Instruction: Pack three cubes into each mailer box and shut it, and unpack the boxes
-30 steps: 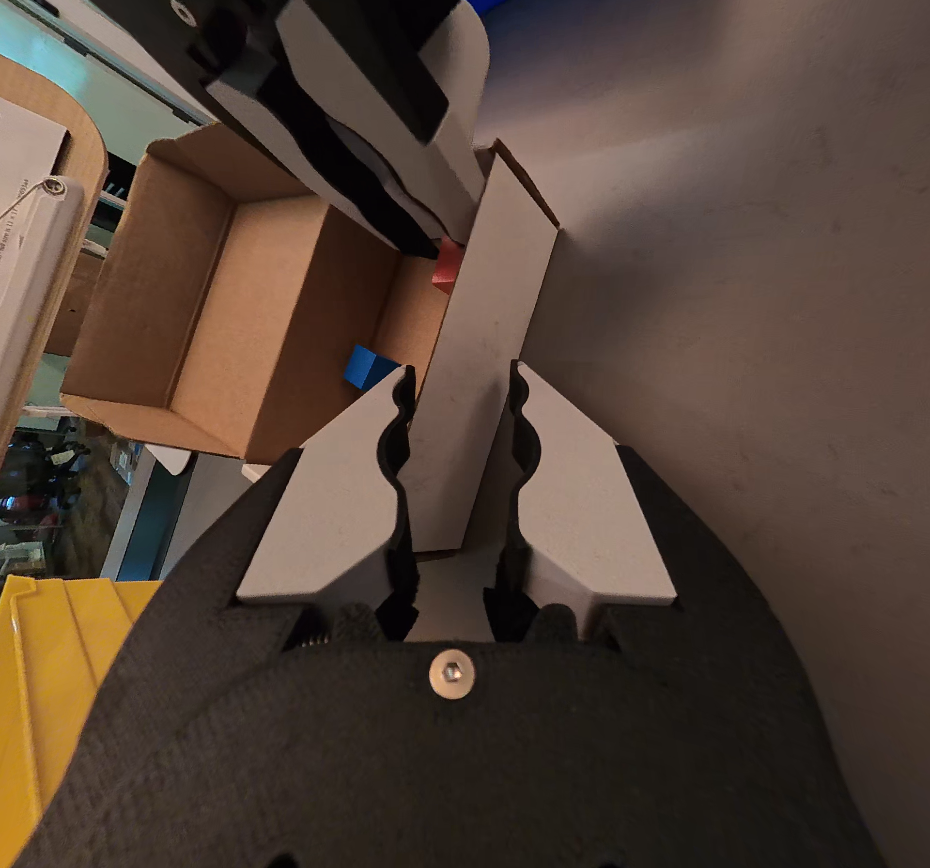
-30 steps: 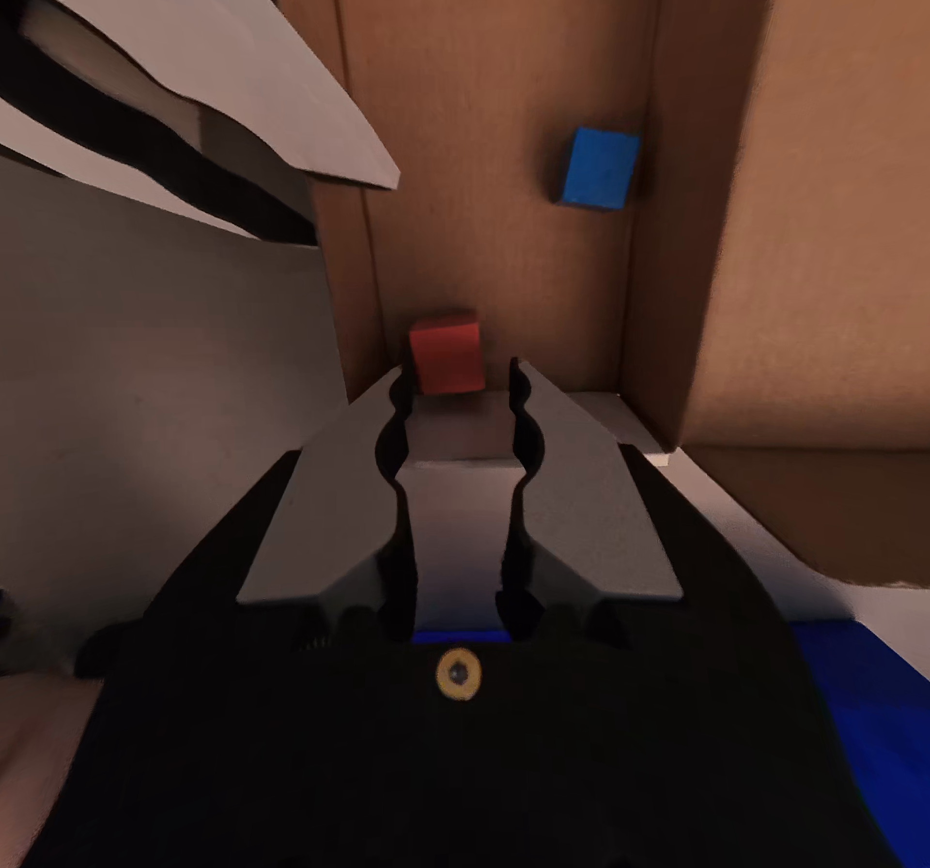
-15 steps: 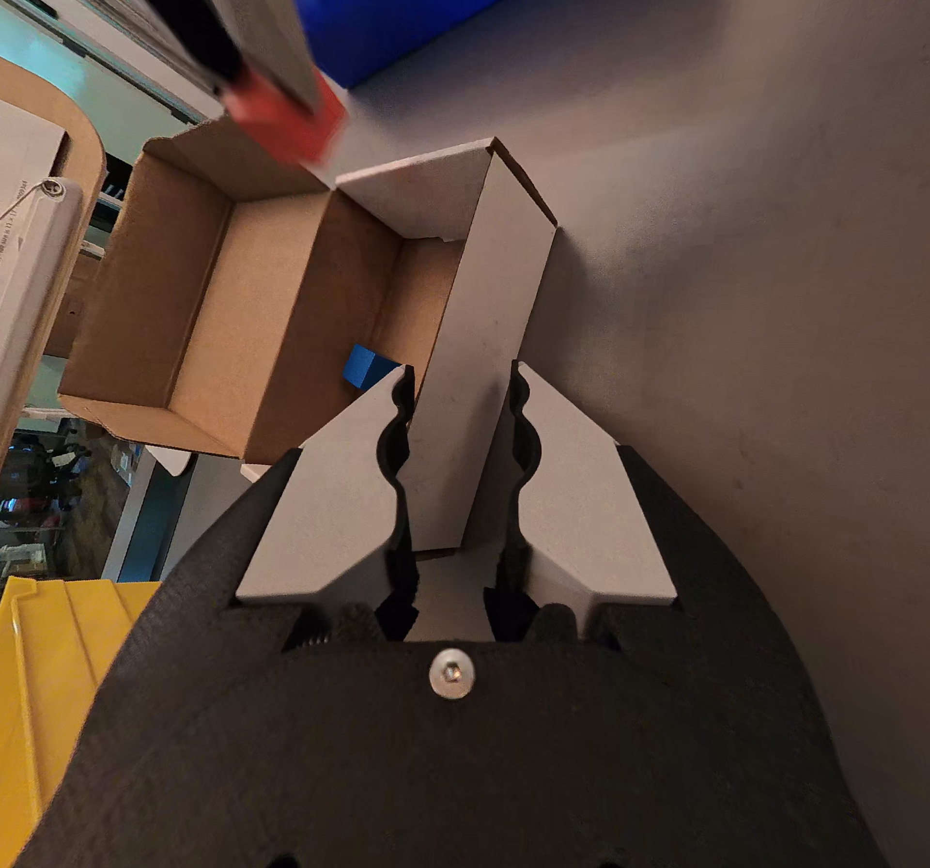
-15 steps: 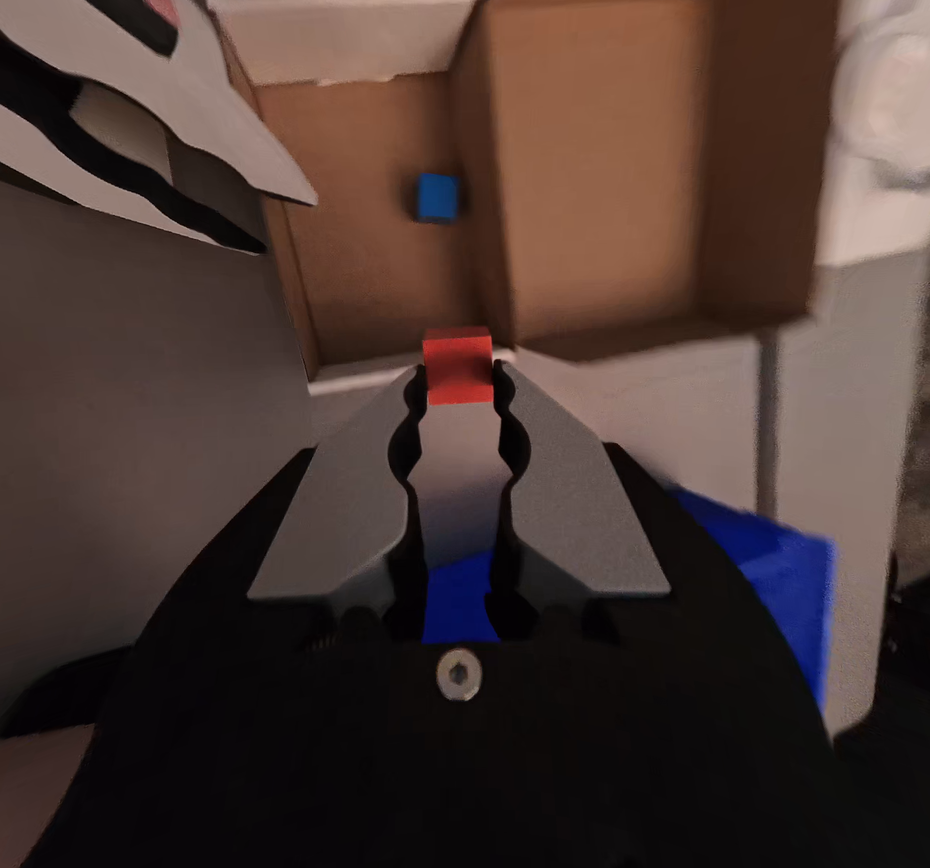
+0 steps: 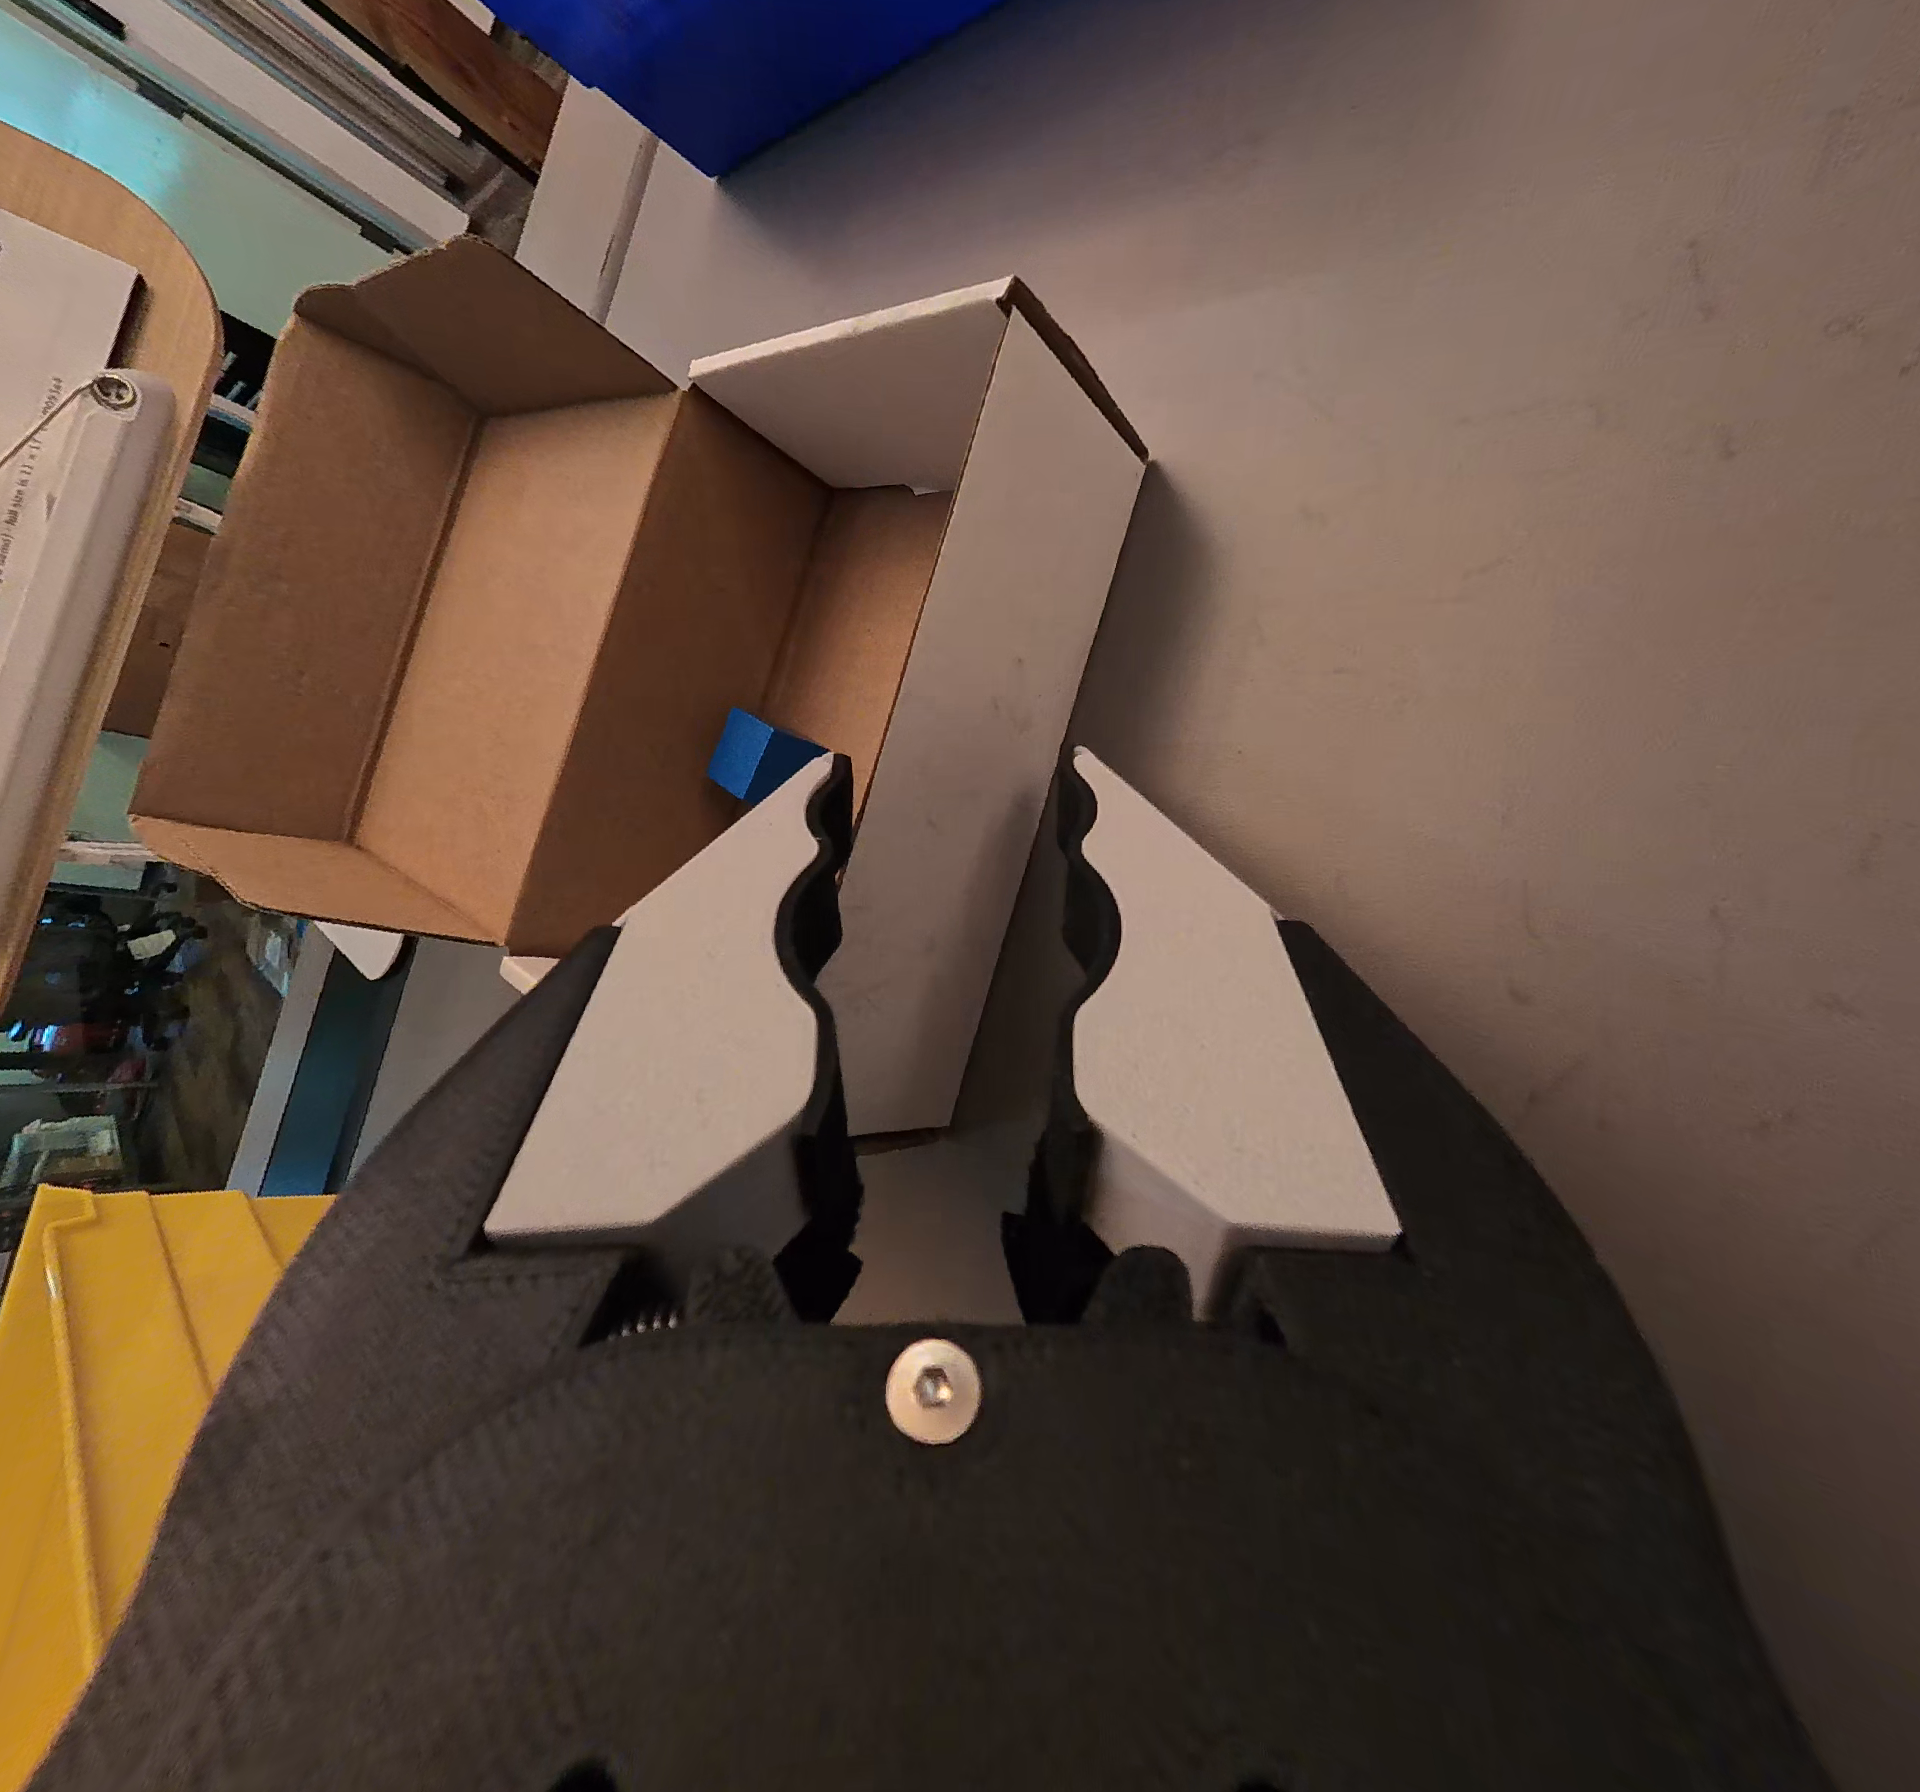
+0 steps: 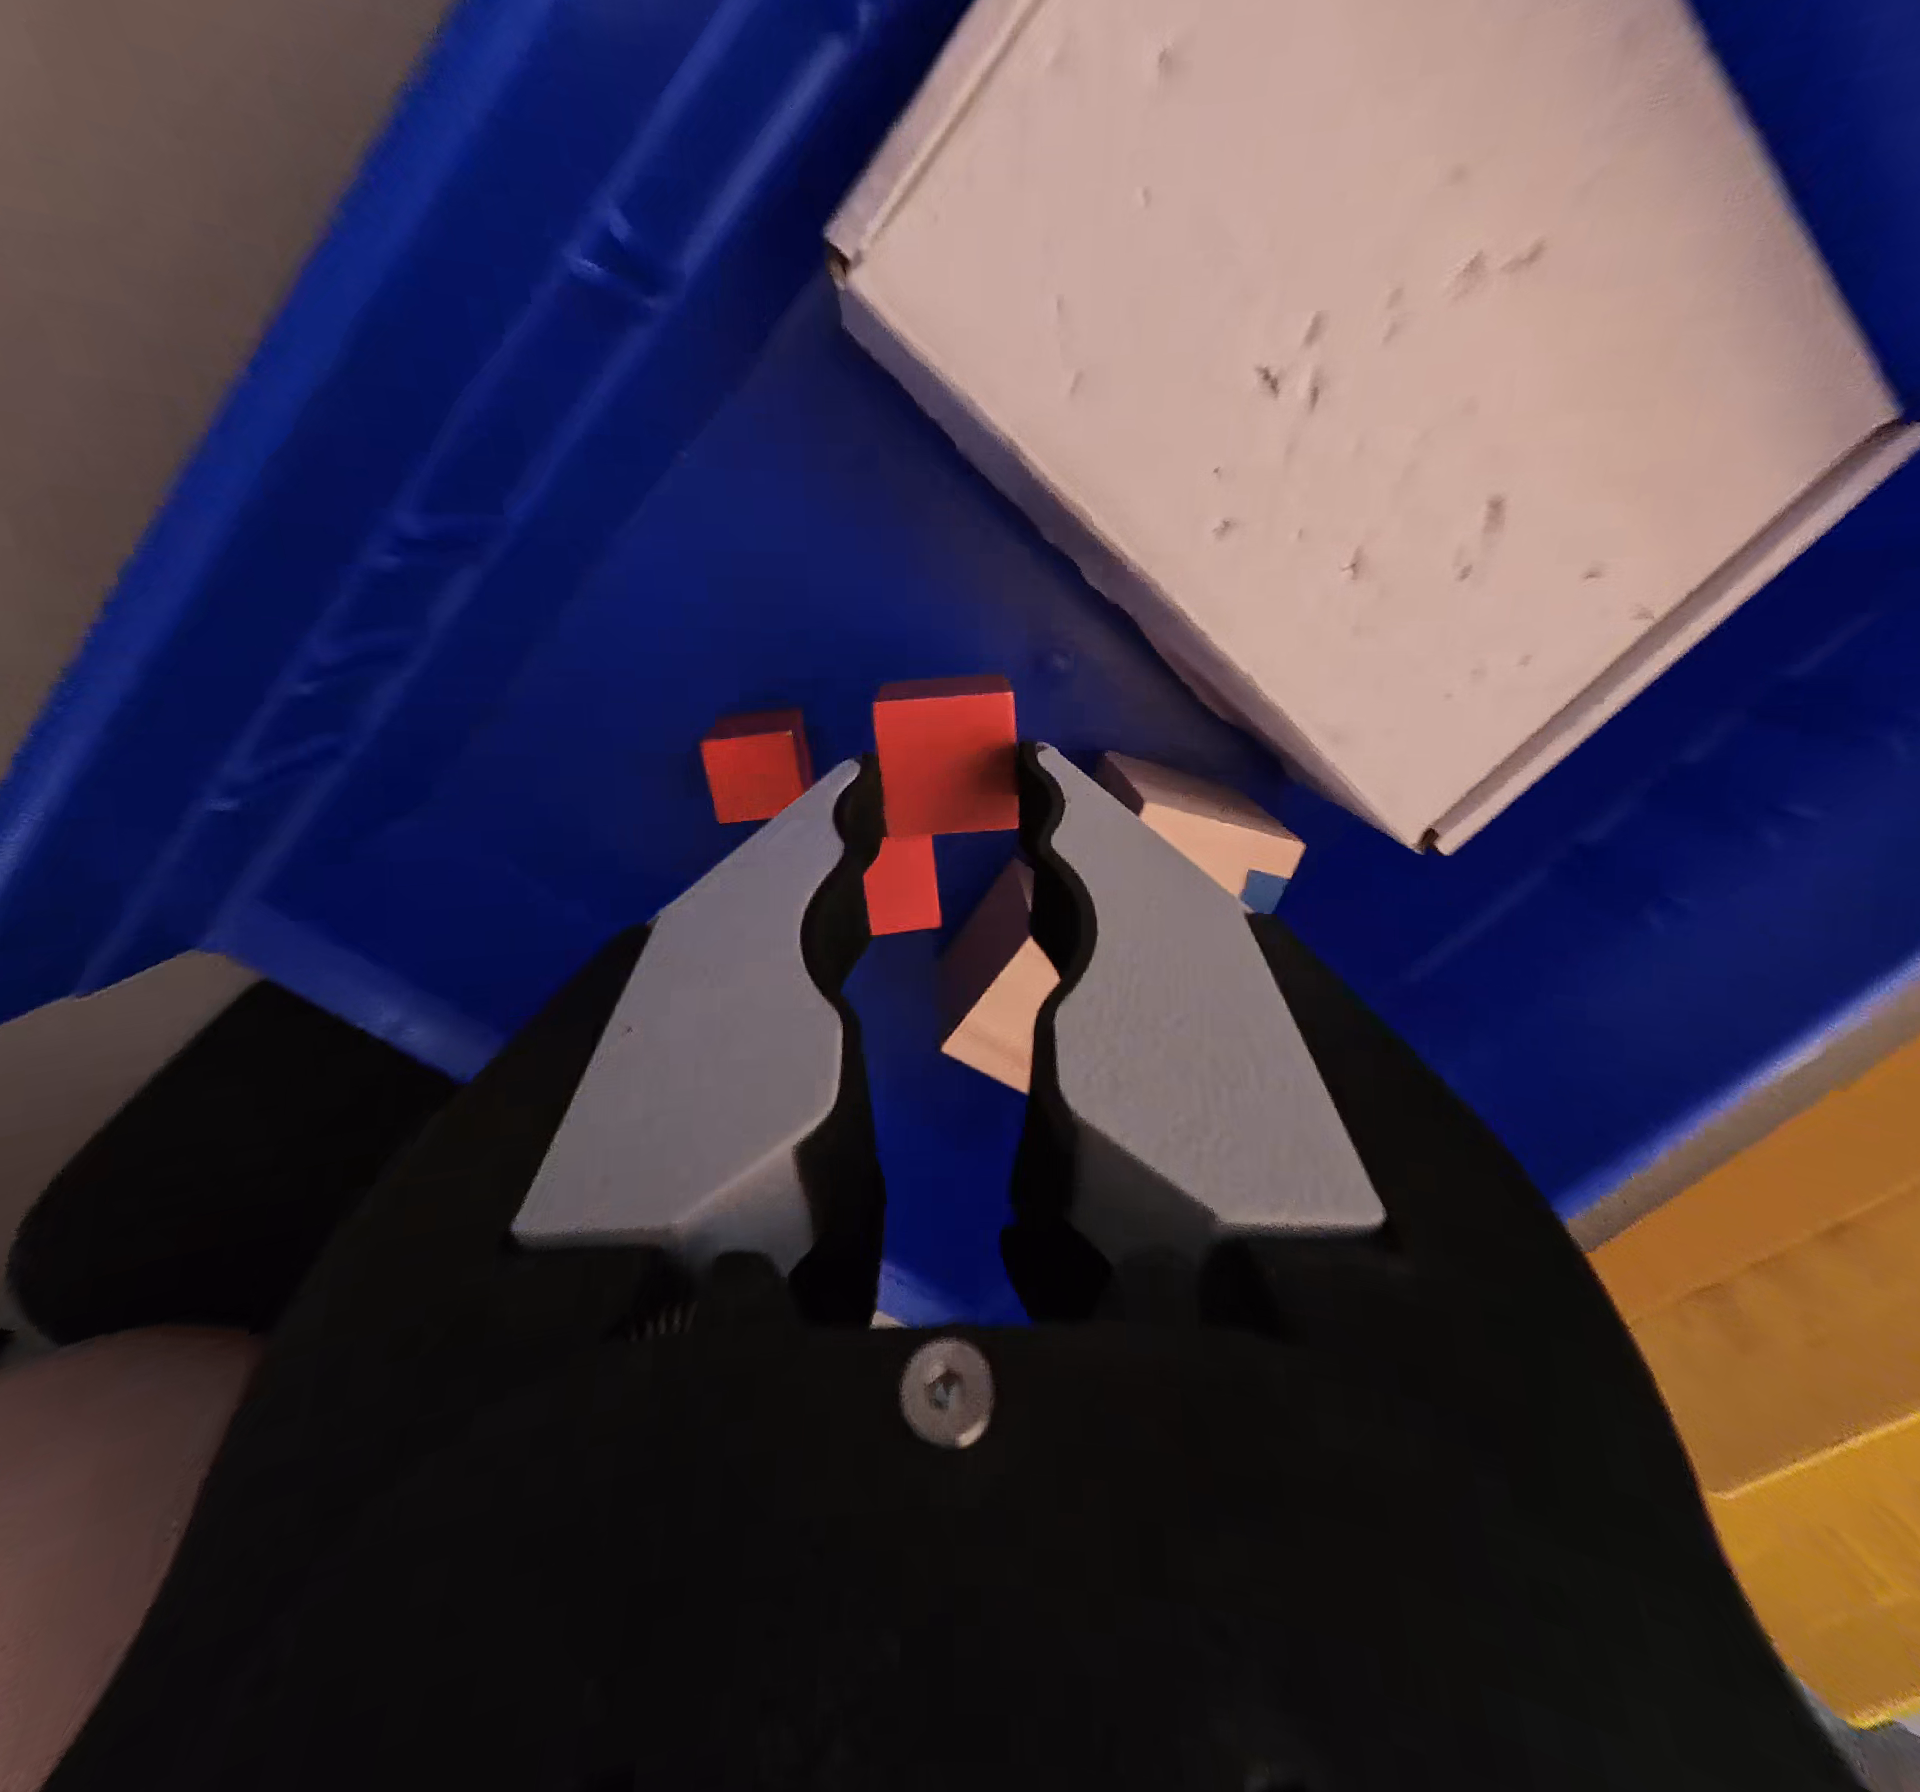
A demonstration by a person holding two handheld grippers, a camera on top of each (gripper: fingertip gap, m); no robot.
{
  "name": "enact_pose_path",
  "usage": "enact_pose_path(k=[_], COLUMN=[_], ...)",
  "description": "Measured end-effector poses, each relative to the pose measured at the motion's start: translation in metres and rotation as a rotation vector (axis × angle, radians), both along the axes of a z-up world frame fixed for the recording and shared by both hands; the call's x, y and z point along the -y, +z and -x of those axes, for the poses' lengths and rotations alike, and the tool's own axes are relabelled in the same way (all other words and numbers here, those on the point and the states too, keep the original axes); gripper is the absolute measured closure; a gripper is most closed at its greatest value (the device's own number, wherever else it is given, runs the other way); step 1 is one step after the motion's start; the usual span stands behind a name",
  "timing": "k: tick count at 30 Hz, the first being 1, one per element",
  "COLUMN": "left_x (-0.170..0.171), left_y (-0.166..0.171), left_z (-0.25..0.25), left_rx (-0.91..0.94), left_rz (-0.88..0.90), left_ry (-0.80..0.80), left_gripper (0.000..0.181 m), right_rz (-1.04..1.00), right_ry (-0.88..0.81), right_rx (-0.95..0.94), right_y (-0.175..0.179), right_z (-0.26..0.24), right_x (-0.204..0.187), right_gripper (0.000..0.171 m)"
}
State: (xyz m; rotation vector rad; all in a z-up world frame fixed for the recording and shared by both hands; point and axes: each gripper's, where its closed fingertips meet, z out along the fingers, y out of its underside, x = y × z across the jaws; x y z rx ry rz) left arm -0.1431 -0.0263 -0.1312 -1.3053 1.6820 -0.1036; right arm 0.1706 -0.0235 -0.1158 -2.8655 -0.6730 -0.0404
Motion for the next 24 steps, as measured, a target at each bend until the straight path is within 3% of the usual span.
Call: enact_pose_path(k=[10, 13, 16, 18, 21, 22, 24], left_x=[0.0, 0.0, 0.0, 0.0, 0.0, 0.0, 0.0], left_y=[0.0, 0.0, 0.0, 0.0, 0.0, 0.0, 0.0], left_z=[0.0, 0.0, 0.0, 0.0, 0.0, 0.0, 0.0], left_rx=[-0.002, -0.002, -0.003, -0.002, -0.001, -0.001, -0.004], left_rz=[-0.008, -0.008, -0.009, -0.009, -0.008, -0.008, -0.012], left_ry=[-0.002, -0.002, -0.002, -0.002, -0.002, -0.002, -0.002], left_gripper=[0.143, 0.143, 0.143, 0.143, 0.143, 0.143, 0.143], right_rz=[0.076, 0.01, -0.183, -0.454, -0.796, -0.817, -0.725], right_ry=[-0.029, -0.045, -0.02, 0.067, 0.35, 0.467, 0.617], right_rx=[0.023, 0.005, 0.06, 0.047, -0.194, -0.283, -0.347], right_y=[-0.026, -0.01, 0.042, 0.098, 0.167, 0.17, 0.142], right_z=[-0.017, -0.014, -0.002, 0.038, 0.16, 0.202, 0.264], right_x=[0.003, -0.002, -0.014, -0.041, -0.058, -0.054, -0.049], right_gripper=[0.145, 0.141, 0.14, 0.139, 0.139, 0.138, 0.138])
